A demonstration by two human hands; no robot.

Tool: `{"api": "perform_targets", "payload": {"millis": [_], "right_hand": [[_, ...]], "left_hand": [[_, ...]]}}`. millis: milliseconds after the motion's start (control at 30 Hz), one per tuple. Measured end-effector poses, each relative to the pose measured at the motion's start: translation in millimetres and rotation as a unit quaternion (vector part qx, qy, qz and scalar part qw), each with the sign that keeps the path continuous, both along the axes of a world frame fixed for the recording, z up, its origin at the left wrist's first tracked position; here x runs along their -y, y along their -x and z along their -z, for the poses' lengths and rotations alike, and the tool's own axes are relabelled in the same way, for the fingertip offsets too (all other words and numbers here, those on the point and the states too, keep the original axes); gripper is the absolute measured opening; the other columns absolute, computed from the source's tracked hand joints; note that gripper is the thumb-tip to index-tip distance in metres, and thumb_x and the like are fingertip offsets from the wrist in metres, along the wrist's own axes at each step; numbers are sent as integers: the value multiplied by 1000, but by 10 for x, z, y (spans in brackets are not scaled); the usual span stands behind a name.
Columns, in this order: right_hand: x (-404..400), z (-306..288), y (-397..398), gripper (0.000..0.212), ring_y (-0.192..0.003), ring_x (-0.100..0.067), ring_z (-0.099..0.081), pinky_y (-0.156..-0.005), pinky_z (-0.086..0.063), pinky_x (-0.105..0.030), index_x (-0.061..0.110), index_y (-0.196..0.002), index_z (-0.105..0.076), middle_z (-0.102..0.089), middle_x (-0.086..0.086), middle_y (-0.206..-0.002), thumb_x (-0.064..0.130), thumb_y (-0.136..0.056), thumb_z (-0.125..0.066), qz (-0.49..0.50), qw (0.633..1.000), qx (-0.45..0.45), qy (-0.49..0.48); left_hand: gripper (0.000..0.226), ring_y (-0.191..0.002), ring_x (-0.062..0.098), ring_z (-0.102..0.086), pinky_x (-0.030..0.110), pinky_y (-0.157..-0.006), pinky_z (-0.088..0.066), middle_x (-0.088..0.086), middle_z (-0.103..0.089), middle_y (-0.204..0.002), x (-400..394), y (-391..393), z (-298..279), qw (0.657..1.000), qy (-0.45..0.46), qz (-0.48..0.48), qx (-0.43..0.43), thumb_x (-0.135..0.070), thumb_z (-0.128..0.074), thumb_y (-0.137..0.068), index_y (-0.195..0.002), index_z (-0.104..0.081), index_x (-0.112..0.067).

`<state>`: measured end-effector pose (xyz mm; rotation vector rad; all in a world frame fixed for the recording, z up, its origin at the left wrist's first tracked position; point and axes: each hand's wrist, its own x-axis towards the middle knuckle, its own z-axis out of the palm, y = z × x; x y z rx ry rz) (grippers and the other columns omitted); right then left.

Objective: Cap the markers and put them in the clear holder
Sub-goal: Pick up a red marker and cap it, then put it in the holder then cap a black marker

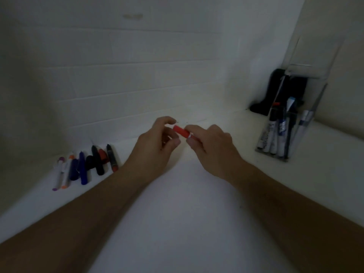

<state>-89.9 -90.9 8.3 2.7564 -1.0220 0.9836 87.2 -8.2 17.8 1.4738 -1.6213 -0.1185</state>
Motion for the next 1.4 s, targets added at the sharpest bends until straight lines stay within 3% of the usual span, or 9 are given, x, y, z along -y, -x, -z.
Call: {"api": "perform_targets", "payload": {"millis": [267,533,600,700,833,967,1067,1167,1400], "right_hand": [[81,-1097,813,29,-80,-7,-54,-73,-42,-15,19,-127,-57,-55,3,-107,28,-100,-54,88,977,194,26],[202,-1024,1746,36,-82,-27,-63,-78,-44,-30,26,-134,-47,-64,-5,-95,33,-99,-55,254,964,76,25],[248,-850,1763,42,-80,-31,-56,-79,-42,-41,35,-142,-33,-59,-12,-93,38,-102,-45,329,944,25,21],[247,-679,1743,38,-86,-33,-53,-76,-35,-43,35,-139,-43,-62,-18,-96,42,-105,-30,371,926,-49,57],[181,-661,1748,42,-103,-34,-48,-90,-41,-50,35,-143,-49,-64,-13,-117,28,-105,-30,331,943,-44,-6],[111,-782,1739,57,-102,-33,-48,-93,-37,-49,40,-154,-25,-55,-16,-110,20,-101,-32,340,938,-27,-61],[-29,-877,1611,64,-105,-34,-48,-88,-38,-49,30,-149,-34,-54,-11,-109,12,-89,-48,398,916,22,46],[-113,-756,1289,52,-106,-32,-51,-87,-41,-47,25,-133,-54,-57,-6,-115,14,-83,-52,289,949,62,111],[-378,-125,-231,29,-87,-11,-59,-87,-49,-29,21,-110,-72,-69,2,-101,14,-83,-62,-38,997,21,-69]], "left_hand": [[48,-97,-2,-52,23,-83,-46,-17,-50,-115,-69,166,212,980,5,113,165,-32,-62,-92,-135,-42,-37],[34,-94,16,-54,33,-75,-49,-1,-55,-118,-114,328,202,922,87,173,335,-21,-57,-93,-126,-57,-28],[33,-93,16,-54,32,-74,-49,-1,-56,-117,-126,331,175,920,96,177,336,-20,-58,-92,-124,-59,-28],[32,-92,15,-54,29,-74,-47,-2,-57,-116,-154,298,160,923,94,169,332,-19,-60,-91,-122,-62,-28],[31,-91,15,-53,28,-72,-46,-3,-56,-116,-157,248,146,927,93,159,325,-19,-60,-90,-119,-63,-29],[29,-89,16,-53,28,-72,-44,-2,-57,-113,-144,208,135,928,98,159,323,-18,-59,-90,-117,-65,-27],[27,-89,19,-56,30,-74,-45,0,-59,-110,-127,163,94,929,115,157,315,-15,-59,-88,-111,-69,-24],[27,-90,22,-57,34,-75,-47,1,-63,-106,-126,46,-10,939,133,128,289,-7,-60,-85,-103,-73,-22],[54,-97,30,-56,41,-80,-49,4,-65,-106,-167,-623,-313,960,89,-44,262,13,-44,-68,-95,-75,-22]]}}
